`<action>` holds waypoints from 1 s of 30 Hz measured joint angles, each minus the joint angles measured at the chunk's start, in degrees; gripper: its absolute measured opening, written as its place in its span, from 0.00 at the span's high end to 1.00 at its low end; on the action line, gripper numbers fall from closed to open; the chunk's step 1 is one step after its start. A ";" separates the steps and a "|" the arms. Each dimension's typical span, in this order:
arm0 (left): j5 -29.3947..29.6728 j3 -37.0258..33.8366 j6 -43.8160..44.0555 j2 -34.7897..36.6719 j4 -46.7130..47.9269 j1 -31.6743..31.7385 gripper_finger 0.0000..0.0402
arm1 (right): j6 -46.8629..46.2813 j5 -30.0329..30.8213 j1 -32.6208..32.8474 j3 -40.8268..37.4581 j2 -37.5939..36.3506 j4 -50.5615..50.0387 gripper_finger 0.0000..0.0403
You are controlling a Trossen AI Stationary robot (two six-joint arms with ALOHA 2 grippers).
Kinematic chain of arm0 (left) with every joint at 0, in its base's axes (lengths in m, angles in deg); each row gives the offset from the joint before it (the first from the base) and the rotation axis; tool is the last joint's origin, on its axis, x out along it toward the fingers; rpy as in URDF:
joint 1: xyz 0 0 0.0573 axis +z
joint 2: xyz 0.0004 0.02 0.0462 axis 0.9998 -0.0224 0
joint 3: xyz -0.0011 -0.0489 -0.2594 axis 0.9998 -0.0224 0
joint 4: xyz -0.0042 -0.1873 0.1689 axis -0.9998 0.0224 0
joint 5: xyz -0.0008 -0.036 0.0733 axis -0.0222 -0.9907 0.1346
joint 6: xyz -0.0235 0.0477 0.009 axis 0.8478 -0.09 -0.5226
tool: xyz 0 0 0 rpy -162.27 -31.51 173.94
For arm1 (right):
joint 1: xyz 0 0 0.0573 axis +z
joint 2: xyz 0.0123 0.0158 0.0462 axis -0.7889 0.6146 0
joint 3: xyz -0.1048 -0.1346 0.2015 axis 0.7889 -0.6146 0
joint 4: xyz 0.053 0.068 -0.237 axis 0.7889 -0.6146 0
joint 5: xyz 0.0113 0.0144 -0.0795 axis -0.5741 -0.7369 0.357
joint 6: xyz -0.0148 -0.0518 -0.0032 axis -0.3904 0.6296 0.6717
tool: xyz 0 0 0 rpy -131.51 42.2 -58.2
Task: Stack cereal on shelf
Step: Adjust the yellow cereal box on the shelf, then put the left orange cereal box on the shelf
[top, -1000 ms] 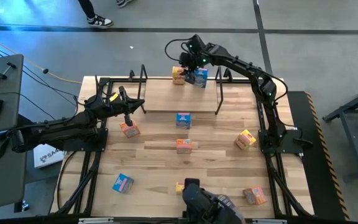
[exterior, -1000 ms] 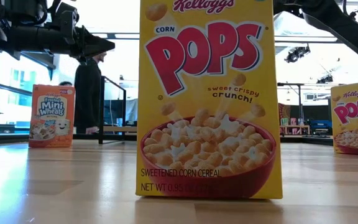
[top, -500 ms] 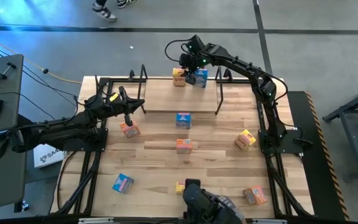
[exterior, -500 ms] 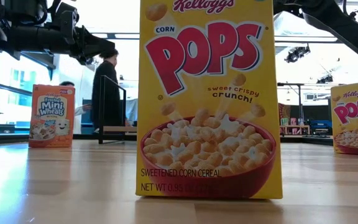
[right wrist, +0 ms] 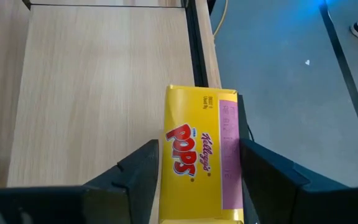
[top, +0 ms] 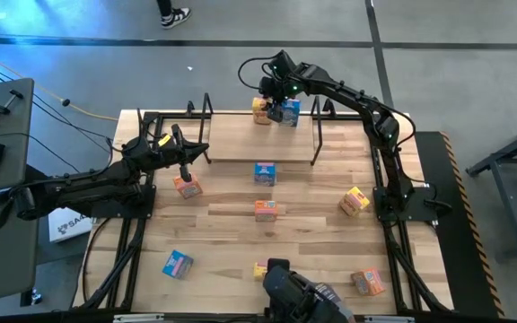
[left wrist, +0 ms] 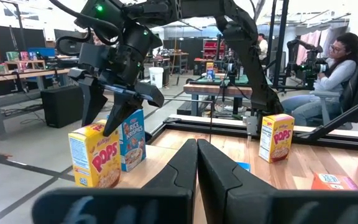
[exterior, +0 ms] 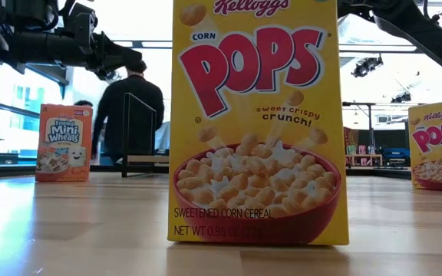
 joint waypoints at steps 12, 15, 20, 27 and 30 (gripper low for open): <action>0.00 0.00 -0.02 0.00 -0.02 -0.02 0.99 | 0.00 0.19 0.22 0.50 0.01 1.86 0.47; 0.00 0.00 -0.07 0.00 -0.02 -0.02 0.99 | 0.54 0.44 0.92 2.75 0.02 1.25 0.47; -0.02 0.00 -0.13 0.00 -0.02 -0.02 0.99 | 5.75 1.24 3.30 9.49 0.02 -7.11 0.49; -0.02 0.00 -2.07 0.00 -0.04 -0.01 0.99 | 6.92 5.86 8.08 16.00 -0.13 -14.63 0.80; -0.01 0.00 -2.13 0.00 -0.05 0.00 0.99 | 6.32 -0.55 8.87 15.01 -0.11 -15.86 0.96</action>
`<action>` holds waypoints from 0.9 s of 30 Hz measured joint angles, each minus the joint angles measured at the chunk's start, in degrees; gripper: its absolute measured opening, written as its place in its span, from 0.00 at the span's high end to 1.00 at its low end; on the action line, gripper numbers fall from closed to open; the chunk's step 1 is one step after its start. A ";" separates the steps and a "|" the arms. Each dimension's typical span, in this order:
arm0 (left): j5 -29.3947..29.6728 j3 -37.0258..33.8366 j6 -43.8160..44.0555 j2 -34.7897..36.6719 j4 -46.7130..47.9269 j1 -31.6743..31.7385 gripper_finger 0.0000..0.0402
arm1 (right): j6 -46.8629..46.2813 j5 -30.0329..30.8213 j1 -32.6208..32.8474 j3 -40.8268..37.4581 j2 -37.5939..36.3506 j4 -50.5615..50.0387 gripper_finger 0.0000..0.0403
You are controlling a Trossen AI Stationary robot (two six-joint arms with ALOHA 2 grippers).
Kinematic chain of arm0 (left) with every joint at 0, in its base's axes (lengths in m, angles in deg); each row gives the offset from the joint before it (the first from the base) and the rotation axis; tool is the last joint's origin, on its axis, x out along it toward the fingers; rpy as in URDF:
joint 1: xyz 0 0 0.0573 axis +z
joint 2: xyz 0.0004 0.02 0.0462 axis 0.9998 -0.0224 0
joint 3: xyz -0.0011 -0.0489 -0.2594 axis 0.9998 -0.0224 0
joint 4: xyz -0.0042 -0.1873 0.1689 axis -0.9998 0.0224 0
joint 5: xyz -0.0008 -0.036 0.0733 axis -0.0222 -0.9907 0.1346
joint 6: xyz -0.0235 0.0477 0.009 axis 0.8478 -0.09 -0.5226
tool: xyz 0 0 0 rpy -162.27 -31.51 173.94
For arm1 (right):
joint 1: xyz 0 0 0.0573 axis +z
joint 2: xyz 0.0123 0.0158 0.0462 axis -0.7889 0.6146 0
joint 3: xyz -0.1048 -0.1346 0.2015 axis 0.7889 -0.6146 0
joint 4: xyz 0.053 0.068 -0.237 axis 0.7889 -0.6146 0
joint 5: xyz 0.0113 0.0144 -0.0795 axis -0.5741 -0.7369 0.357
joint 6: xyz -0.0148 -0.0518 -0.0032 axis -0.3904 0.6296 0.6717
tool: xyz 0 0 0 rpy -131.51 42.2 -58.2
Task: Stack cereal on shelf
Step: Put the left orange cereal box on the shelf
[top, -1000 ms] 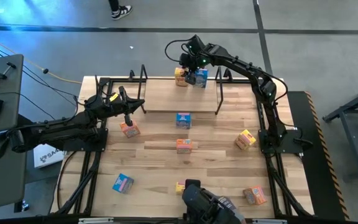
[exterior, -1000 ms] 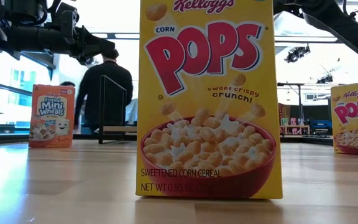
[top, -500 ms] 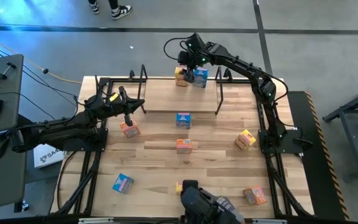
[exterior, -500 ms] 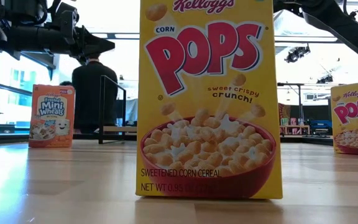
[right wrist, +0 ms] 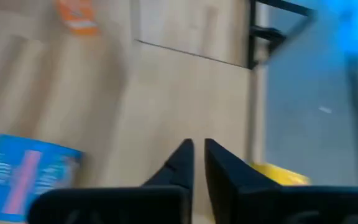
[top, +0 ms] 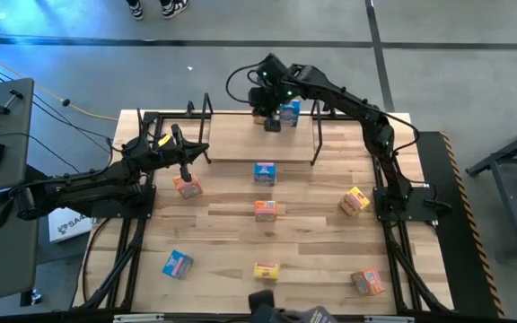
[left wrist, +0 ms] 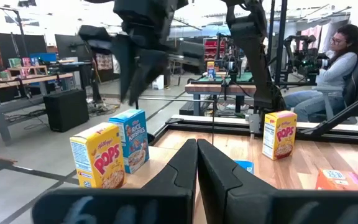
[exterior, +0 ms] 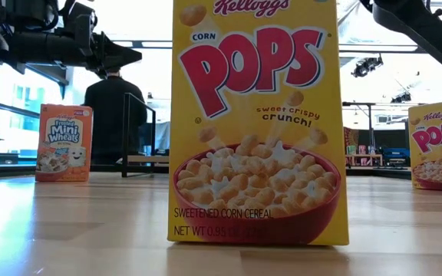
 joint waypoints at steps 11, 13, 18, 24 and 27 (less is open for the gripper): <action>-2.29 1.35 -0.01 -0.02 2.42 -0.04 0.99 | -2.35 -4.77 4.60 -1.83 -0.46 7.57 1.00; -2.29 1.68 -0.03 -0.02 2.88 -0.02 0.99 | -3.41 -4.65 5.05 -2.99 -0.49 11.06 1.00; -2.31 1.70 -0.01 -0.02 3.02 0.00 0.99 | -8.01 -1.21 6.46 -13.69 -2.27 26.00 1.00; -2.26 1.70 0.50 -0.02 3.11 0.00 0.99 | -13.93 9.00 8.26 -32.70 -11.01 49.25 1.00; -0.16 1.70 1.75 -0.07 3.17 0.00 0.99 | -17.38 12.17 8.76 -44.76 -18.46 58.39 1.00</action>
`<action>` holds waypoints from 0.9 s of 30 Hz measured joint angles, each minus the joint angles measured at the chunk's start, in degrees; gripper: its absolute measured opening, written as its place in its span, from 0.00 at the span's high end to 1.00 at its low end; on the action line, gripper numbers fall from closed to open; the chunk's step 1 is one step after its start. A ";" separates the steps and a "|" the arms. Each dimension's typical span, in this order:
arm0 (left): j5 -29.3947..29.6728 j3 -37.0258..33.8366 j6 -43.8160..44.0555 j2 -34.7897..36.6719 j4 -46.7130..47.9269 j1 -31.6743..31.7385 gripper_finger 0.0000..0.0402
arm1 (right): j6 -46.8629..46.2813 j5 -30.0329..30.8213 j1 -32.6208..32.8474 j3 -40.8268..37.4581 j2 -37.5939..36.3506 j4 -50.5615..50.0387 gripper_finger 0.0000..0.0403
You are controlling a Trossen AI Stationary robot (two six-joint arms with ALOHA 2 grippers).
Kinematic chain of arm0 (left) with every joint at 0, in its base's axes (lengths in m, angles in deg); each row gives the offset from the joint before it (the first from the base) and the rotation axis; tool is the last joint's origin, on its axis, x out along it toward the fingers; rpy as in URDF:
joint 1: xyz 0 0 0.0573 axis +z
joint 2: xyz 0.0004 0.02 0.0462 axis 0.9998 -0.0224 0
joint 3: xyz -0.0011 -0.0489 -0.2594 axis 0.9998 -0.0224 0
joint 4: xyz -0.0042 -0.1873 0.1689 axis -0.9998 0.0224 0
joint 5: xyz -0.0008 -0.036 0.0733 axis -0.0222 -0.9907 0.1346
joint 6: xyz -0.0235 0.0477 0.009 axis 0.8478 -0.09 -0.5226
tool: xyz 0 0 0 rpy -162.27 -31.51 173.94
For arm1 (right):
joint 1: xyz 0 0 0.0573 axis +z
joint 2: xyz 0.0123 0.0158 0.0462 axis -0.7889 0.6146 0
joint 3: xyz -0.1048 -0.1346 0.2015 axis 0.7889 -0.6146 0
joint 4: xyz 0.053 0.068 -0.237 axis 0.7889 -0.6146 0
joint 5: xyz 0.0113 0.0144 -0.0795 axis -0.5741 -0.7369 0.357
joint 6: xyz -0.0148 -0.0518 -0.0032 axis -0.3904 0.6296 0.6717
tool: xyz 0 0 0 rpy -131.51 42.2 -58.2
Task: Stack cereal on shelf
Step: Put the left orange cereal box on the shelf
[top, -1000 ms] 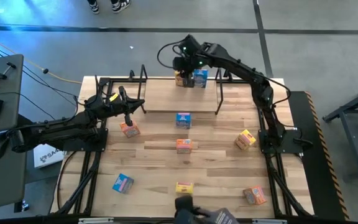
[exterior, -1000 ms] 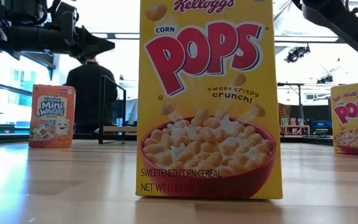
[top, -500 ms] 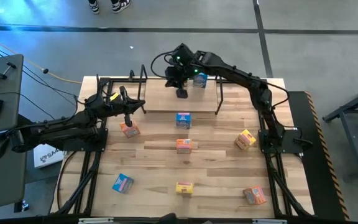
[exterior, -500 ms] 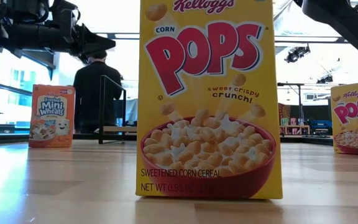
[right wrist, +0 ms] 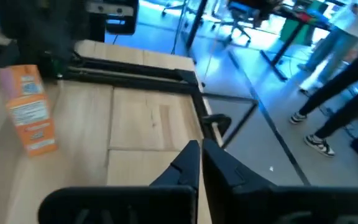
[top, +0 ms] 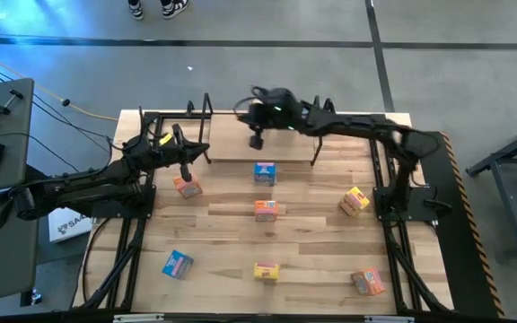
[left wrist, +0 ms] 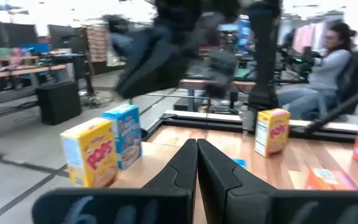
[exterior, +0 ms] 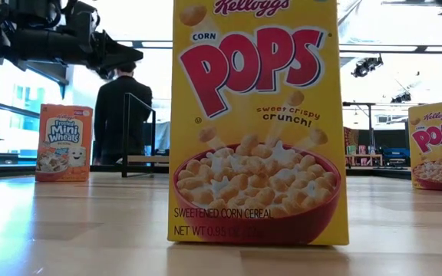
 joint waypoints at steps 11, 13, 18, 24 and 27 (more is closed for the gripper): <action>3.69 15.14 3.35 -0.32 33.91 -1.14 0.98 | -9.03 14.17 6.29 -41.23 -31.87 21.43 1.00; 4.33 21.27 2.96 -0.88 46.22 -1.95 0.95 | -8.99 16.60 8.20 -46.05 -36.28 24.45 1.00; 6.11 36.99 7.03 -5.65 77.58 -3.78 0.81 | -8.93 19.38 11.67 -54.56 -44.99 29.04 1.00; 6.38 49.14 16.31 -17.28 101.15 -7.27 0.54 | -9.02 22.48 13.70 -58.99 -49.38 29.83 1.00; 6.29 50.93 18.17 -22.44 102.38 -9.40 0.40 | -8.83 22.46 14.92 -59.20 -49.28 29.31 1.00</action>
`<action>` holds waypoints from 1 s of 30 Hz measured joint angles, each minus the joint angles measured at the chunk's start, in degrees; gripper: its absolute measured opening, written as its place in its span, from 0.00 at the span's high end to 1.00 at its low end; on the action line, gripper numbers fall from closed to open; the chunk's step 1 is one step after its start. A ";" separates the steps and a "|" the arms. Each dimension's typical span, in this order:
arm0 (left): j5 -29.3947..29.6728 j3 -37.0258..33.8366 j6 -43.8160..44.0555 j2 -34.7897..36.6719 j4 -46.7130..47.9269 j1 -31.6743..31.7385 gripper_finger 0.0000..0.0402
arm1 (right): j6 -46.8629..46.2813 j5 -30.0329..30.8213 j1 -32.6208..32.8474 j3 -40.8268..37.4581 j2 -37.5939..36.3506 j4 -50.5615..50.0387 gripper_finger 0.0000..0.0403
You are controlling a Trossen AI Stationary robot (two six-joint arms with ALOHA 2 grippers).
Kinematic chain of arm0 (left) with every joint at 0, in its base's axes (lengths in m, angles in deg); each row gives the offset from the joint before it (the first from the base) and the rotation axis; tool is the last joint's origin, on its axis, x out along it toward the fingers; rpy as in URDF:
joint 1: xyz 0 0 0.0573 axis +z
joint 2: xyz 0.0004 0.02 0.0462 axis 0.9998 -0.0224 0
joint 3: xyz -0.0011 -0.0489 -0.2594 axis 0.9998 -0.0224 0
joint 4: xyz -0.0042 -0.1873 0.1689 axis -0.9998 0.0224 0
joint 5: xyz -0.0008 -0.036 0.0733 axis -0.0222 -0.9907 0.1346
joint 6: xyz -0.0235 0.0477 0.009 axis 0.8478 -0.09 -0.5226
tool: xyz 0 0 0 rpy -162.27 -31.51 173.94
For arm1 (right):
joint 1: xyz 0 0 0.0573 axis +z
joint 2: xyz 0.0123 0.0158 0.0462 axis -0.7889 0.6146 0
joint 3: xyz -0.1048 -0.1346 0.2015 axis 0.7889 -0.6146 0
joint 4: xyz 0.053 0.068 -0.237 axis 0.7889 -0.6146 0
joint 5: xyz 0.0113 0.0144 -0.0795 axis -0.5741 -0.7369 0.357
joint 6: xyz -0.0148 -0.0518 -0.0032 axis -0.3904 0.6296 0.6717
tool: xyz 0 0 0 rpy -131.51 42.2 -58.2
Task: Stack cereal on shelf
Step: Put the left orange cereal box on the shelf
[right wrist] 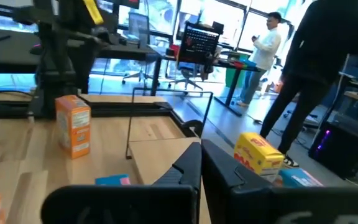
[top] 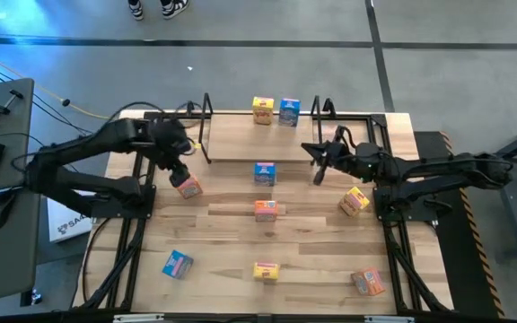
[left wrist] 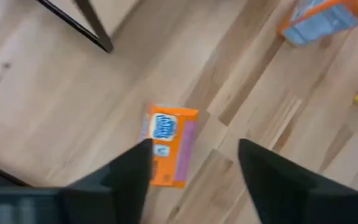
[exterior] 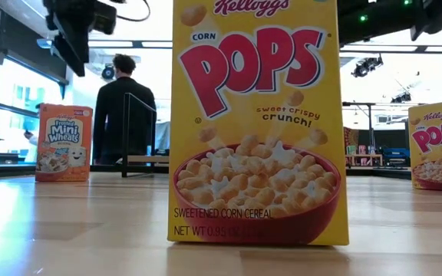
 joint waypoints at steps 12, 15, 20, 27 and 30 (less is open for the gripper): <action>1.82 -0.93 -4.83 -10.55 1.54 -4.46 0.21 | 2.97 -0.05 3.10 0.00 -0.04 -0.17 1.00; 3.85 -3.41 -4.93 -10.27 1.66 -4.66 0.21 | 3.05 -0.07 3.10 0.00 -0.04 -0.19 1.00; 4.74 -7.00 -5.41 -9.18 -0.45 -4.63 0.21 | 3.72 -0.17 3.10 0.00 -0.04 -0.06 1.00; 4.42 -11.86 -6.38 -9.27 -4.30 -5.01 0.22 | 3.85 -0.18 3.10 0.02 -0.04 0.15 1.00; 4.39 -12.70 -6.04 -9.27 -4.91 -4.98 0.26 | 3.85 -0.18 3.10 0.02 -0.04 0.15 1.00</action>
